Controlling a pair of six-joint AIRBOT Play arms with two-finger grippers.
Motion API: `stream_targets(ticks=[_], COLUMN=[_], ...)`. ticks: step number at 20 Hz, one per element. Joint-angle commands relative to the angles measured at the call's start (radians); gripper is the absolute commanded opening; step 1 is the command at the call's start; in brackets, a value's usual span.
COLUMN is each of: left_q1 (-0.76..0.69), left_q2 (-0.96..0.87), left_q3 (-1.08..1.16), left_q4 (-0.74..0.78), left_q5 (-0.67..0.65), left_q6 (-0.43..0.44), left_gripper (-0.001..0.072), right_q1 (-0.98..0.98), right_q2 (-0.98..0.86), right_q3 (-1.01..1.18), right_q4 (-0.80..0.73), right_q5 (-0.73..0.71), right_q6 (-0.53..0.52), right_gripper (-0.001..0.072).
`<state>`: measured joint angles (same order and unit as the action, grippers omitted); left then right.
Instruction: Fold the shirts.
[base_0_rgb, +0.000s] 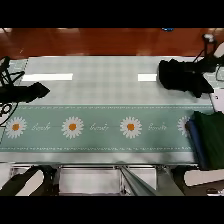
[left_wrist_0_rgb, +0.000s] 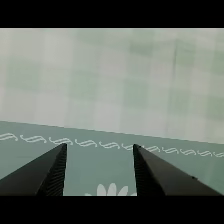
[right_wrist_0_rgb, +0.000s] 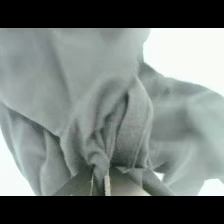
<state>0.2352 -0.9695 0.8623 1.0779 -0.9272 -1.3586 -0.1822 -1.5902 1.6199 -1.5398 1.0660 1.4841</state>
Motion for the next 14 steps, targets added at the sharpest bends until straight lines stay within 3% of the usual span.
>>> stream_targets(ticks=[1, 8, 14], left_q1=[0.035, 0.063, -0.030], left_q2=[0.084, 0.377, 0.375], left_q3=[0.065, 0.074, 0.048], left_q4=[0.000, 0.000, -0.074], left_q5=[-0.060, -0.043, -0.104], left_q6=[0.000, 0.000, -0.034], left_gripper=[0.0506, 0.0506, 0.0506], right_q1=[0.041, 0.249, 0.587], right_q2=[0.212, 0.515, 0.575], right_q3=[0.058, 0.198, 0.196], right_q4=[0.056, 0.054, 0.063], right_q5=[0.033, 0.104, 0.228], right_q6=[-0.007, 0.037, 0.129], right_gripper=[0.0026, 0.0026, 0.0026])
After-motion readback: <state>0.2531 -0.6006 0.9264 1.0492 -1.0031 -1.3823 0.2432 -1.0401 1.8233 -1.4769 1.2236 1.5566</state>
